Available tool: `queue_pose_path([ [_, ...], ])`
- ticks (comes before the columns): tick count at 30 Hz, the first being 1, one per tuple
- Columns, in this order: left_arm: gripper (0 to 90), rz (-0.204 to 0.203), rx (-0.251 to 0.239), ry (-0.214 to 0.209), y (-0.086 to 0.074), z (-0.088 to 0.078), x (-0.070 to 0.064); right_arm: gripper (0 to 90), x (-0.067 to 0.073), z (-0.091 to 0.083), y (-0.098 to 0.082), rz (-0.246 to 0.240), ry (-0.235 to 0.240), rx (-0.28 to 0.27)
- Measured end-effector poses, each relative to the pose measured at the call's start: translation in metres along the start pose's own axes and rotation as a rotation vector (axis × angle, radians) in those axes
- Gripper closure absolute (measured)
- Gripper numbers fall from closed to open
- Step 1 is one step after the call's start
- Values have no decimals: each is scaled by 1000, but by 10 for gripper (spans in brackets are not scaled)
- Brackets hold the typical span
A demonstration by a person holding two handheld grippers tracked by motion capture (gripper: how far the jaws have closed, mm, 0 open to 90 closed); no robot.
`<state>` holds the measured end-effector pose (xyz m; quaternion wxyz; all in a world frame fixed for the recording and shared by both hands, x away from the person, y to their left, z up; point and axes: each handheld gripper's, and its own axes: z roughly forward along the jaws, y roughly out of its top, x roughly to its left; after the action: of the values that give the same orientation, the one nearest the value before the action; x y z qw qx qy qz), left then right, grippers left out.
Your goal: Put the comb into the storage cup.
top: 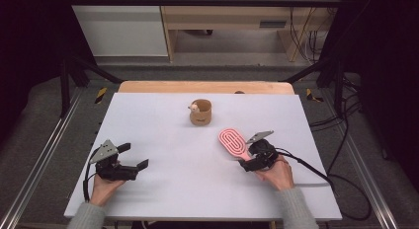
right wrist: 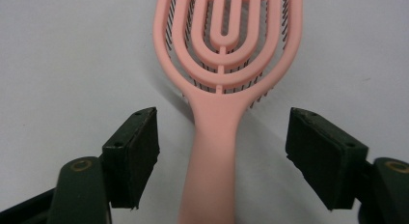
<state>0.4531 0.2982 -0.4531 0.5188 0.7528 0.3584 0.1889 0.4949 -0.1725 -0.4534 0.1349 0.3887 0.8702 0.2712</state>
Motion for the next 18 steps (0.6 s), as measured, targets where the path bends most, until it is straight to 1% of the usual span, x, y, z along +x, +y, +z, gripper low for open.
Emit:
queue_pose_path([
  [8, 2, 0, 0, 0, 0, 0, 0, 367, 0, 2, 0, -3, 8, 7],
  [9, 2, -1, 0, 0, 0, 0, 0, 371, 1, 2, 0, -3, 1, 9],
  [15, 2, 0, 1, -1, 0, 0, 0, 447, 1, 4, 0, 0, -1, 31],
  [18, 2, -1, 0, -1, 0, 0, 0, 482, 1, 5, 0, -7, -1, 41],
])
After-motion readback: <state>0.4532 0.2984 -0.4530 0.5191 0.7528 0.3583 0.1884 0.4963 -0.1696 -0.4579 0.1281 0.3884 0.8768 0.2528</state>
